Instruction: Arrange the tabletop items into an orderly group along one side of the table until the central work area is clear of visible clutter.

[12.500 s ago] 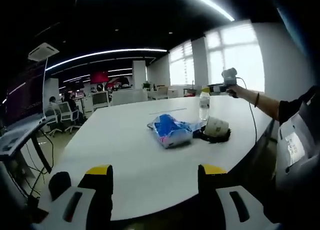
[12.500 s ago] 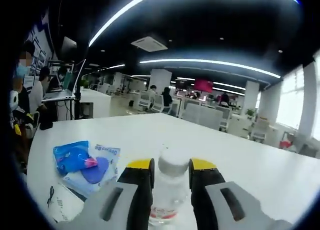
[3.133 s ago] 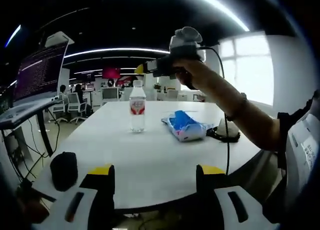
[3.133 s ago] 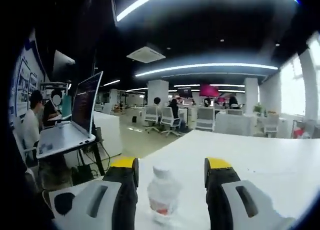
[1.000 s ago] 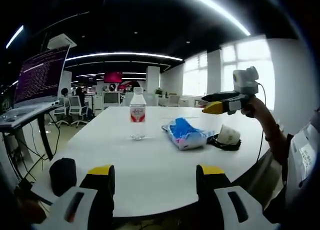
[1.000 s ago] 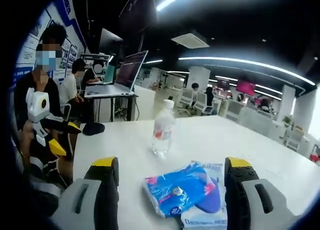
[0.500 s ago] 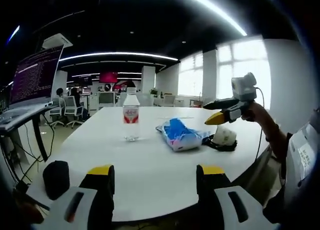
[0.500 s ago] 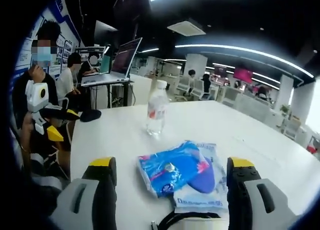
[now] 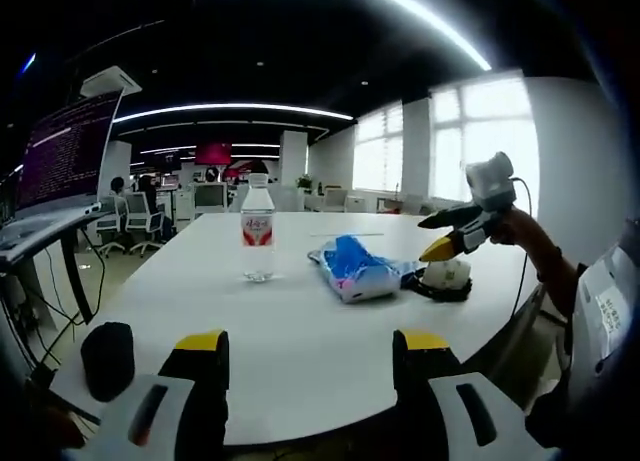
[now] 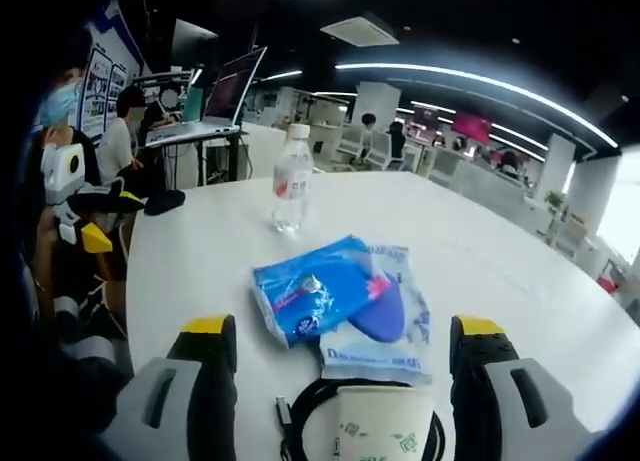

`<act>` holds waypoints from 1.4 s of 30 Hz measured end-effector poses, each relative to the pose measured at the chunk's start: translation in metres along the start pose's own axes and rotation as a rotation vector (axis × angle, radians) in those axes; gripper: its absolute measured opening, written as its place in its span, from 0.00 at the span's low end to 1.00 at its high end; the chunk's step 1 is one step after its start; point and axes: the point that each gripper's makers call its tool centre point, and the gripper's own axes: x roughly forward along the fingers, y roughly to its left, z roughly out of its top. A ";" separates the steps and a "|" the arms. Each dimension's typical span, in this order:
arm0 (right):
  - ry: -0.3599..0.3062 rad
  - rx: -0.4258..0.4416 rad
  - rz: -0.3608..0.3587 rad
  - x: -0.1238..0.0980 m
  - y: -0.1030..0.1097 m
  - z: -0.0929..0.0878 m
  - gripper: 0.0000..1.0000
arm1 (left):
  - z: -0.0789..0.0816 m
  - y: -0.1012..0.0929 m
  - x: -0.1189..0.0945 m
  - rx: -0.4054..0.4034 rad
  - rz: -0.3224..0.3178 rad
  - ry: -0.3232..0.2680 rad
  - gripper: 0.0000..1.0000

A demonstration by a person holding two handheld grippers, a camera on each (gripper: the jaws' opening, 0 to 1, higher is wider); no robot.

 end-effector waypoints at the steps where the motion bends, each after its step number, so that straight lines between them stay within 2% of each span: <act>1: 0.015 0.008 -0.005 -0.001 -0.002 -0.004 0.84 | -0.001 -0.001 0.000 0.001 -0.002 0.004 0.65; 6: 0.036 0.028 -0.009 -0.004 -0.004 -0.014 0.82 | -0.003 -0.001 0.001 0.001 -0.003 0.012 0.65; 11: 0.043 0.049 -0.020 -0.007 -0.008 -0.021 0.79 | 0.003 -0.004 0.002 -0.010 -0.021 -0.017 0.65; 17: 0.077 0.052 -0.028 -0.010 -0.008 -0.033 0.79 | 0.000 -0.008 0.002 0.002 -0.031 -0.007 0.65; 22: 0.107 0.076 -0.033 -0.014 -0.010 -0.044 0.72 | -0.004 -0.009 0.004 0.008 -0.030 0.012 0.65; 25: 0.132 0.077 -0.039 -0.015 -0.011 -0.050 0.72 | -0.008 -0.010 0.005 0.010 -0.032 0.023 0.65; 30: 0.146 0.088 -0.049 -0.016 -0.015 -0.052 0.70 | -0.007 -0.016 0.006 0.003 -0.063 0.016 0.65; 36: 0.170 0.142 -0.028 -0.015 -0.016 -0.056 0.66 | -0.007 -0.013 0.005 0.002 -0.056 0.014 0.65; 42: 0.194 0.159 -0.045 -0.013 -0.022 -0.059 0.64 | -0.008 -0.011 0.005 0.003 -0.054 0.018 0.65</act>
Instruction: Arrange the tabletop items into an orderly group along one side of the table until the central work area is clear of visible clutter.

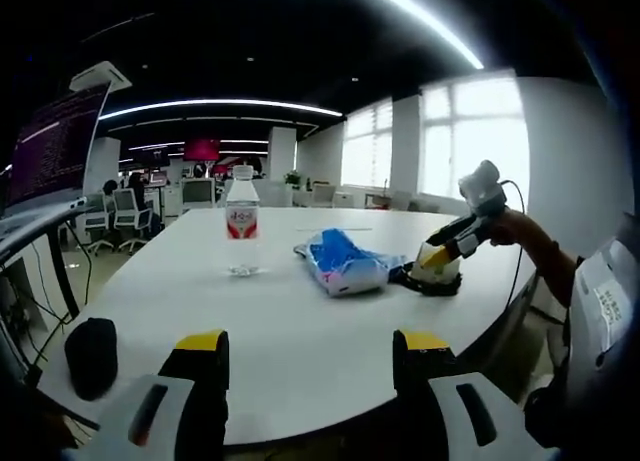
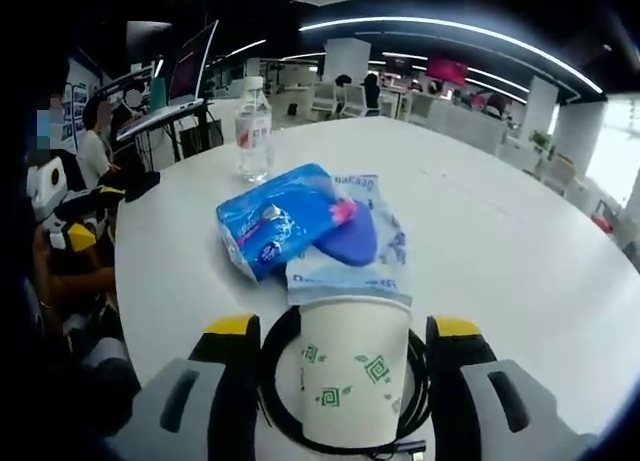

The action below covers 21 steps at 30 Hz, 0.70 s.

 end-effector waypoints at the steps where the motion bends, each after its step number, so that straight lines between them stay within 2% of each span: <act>1: -0.006 0.011 -0.001 0.000 0.000 0.001 0.64 | 0.000 0.000 0.000 0.000 -0.001 0.001 0.65; 7: 0.033 -0.004 -0.003 0.002 -0.001 -0.002 0.61 | 0.000 0.000 0.000 0.001 -0.002 0.000 0.65; 21: 0.095 0.022 0.000 0.005 -0.003 -0.006 0.53 | -0.001 0.000 0.004 -0.008 -0.020 -0.004 0.65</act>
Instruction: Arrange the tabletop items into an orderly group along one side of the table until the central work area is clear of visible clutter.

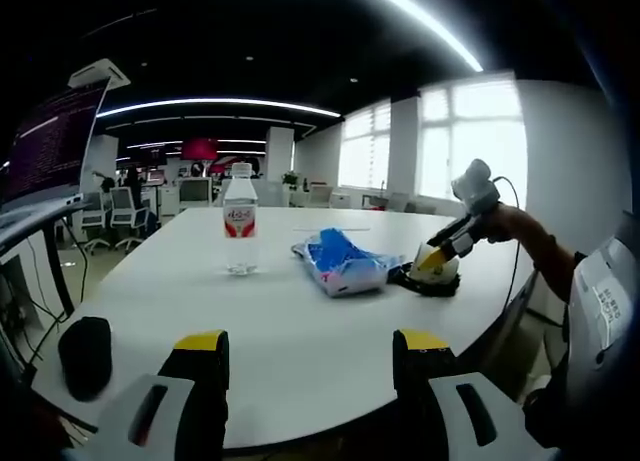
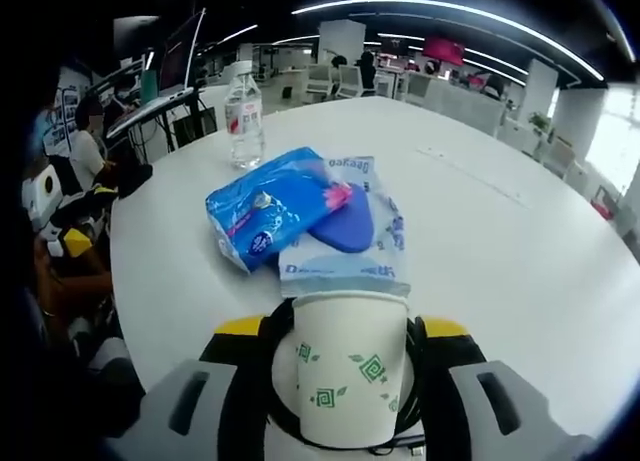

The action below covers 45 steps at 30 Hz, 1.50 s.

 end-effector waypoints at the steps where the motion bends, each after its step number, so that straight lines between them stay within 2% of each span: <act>1: 0.002 0.011 0.003 0.000 0.000 0.000 0.50 | 0.000 0.000 0.000 0.001 0.002 0.000 0.65; 5: -0.005 0.055 0.006 0.001 -0.003 0.001 0.43 | 0.004 0.003 -0.004 0.000 0.012 -0.024 0.65; 9: -0.001 0.062 0.005 0.000 -0.003 0.000 0.43 | 0.007 0.005 -0.006 0.000 0.022 -0.040 0.65; 16: -0.003 0.066 0.003 -0.002 -0.005 0.001 0.41 | 0.005 0.005 -0.005 -0.001 0.022 -0.033 0.65; 26: -0.050 0.100 0.024 -0.014 -0.004 0.004 0.41 | 0.004 0.004 -0.007 0.005 0.022 -0.024 0.65; 32: -0.077 0.075 0.019 -0.028 0.002 0.010 0.40 | 0.004 0.007 -0.010 0.000 0.034 -0.029 0.65; 38: -0.175 -0.016 0.063 -0.042 0.022 0.039 0.39 | 0.004 0.007 -0.011 0.003 0.038 -0.021 0.65; 39: -0.218 -0.029 0.080 -0.045 0.030 0.050 0.38 | 0.005 0.007 -0.011 0.004 0.037 -0.023 0.65; 40: -0.229 -0.032 0.086 -0.046 0.032 0.053 0.38 | 0.005 0.008 -0.011 0.003 0.037 -0.024 0.65; 44: -0.361 -0.018 0.157 -0.052 0.061 0.089 0.38 | 0.007 0.008 -0.012 0.008 0.039 -0.027 0.65; 45: -0.370 -0.021 0.167 -0.052 0.064 0.092 0.38 | 0.007 0.009 -0.012 0.005 0.039 -0.029 0.65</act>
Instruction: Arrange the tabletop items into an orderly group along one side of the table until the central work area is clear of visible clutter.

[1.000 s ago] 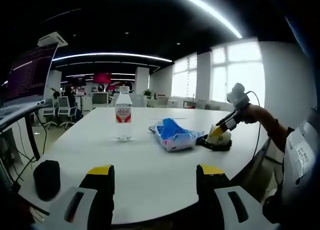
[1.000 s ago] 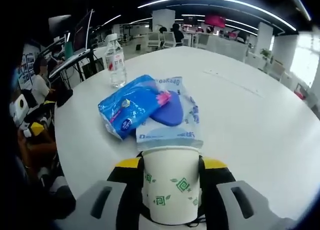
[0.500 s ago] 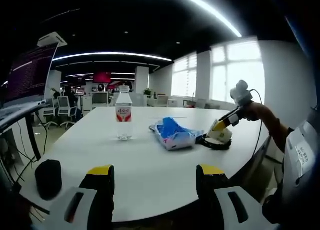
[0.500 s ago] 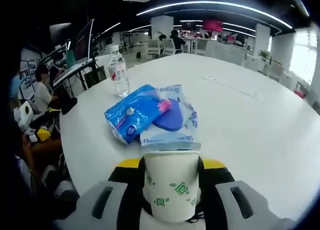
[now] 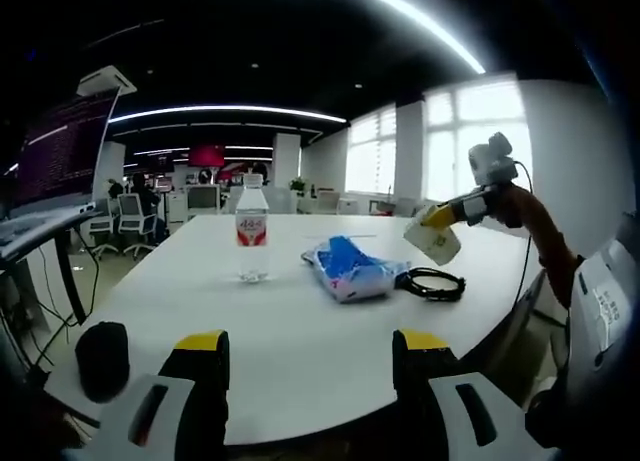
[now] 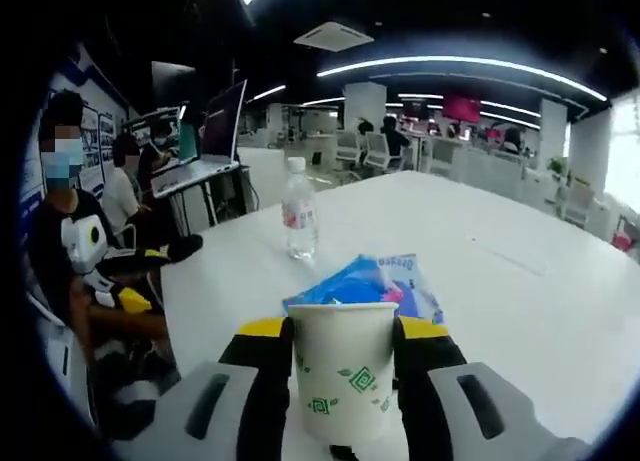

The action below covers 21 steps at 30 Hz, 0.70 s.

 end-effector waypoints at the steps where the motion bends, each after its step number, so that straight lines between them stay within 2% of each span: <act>1: -0.040 0.004 0.027 0.004 0.007 0.010 0.38 | 0.000 0.000 0.000 0.000 -0.001 -0.001 0.65; 5: -0.117 0.065 0.116 0.014 0.029 0.030 0.38 | 0.001 0.001 -0.003 -0.002 -0.001 -0.001 0.65; 6: -0.151 0.119 0.184 0.018 0.041 0.038 0.38 | 0.001 0.002 -0.003 -0.004 -0.001 -0.002 0.65; 10: -0.178 0.233 0.293 0.029 0.061 0.044 0.38 | 0.002 0.004 -0.006 -0.001 0.004 -0.005 0.65; 12: -0.167 0.265 0.339 0.035 0.068 0.044 0.38 | 0.002 0.005 -0.006 -0.001 0.006 -0.002 0.65; 16: -0.160 0.285 0.362 0.044 0.071 0.042 0.38 | 0.001 0.008 -0.008 -0.002 0.014 -0.002 0.65; 21: -0.161 0.297 0.326 0.058 0.066 0.042 0.37 | -0.001 0.010 -0.008 -0.003 0.020 0.004 0.65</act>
